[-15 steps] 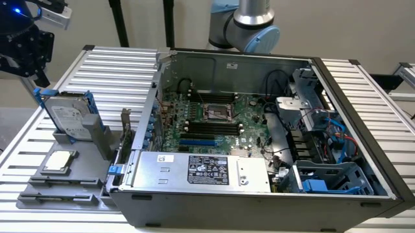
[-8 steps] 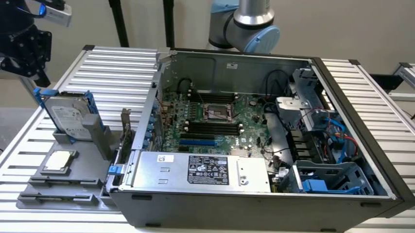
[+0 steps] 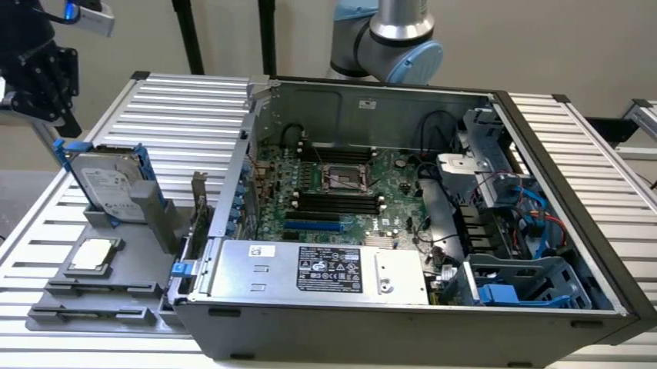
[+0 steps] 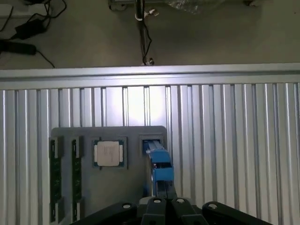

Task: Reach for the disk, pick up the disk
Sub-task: 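Pick up the disk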

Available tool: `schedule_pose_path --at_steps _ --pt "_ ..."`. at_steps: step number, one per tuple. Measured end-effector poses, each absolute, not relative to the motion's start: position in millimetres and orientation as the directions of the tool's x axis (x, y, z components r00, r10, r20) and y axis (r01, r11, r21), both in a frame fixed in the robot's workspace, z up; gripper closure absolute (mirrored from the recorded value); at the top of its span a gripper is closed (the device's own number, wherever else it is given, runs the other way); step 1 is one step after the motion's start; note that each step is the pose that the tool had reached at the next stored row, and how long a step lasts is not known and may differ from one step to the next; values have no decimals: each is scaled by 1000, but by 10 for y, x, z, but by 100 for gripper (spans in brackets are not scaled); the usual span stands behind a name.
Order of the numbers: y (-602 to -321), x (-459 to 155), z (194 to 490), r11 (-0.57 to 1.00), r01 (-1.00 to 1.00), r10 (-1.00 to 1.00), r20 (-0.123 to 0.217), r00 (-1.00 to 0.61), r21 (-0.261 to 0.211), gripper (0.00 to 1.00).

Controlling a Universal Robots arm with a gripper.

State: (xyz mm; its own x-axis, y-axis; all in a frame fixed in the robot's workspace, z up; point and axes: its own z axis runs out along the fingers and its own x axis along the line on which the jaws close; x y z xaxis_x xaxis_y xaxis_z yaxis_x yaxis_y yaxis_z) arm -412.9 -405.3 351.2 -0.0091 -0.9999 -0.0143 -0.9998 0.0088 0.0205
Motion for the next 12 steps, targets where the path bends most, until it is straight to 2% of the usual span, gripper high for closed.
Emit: schedule_pose_path --at_steps 9,10,11,12 --pt "-4053 -4129 3513 -42 -999 -999 -15 42 20 89" --pt "-4053 -4129 3513 -42 -999 -999 -15 42 20 88" --pt "-4053 -4129 3512 -42 -999 -999 -16 42 20 82" --pt "-4053 -4129 3513 -42 -999 -999 -15 42 20 82"
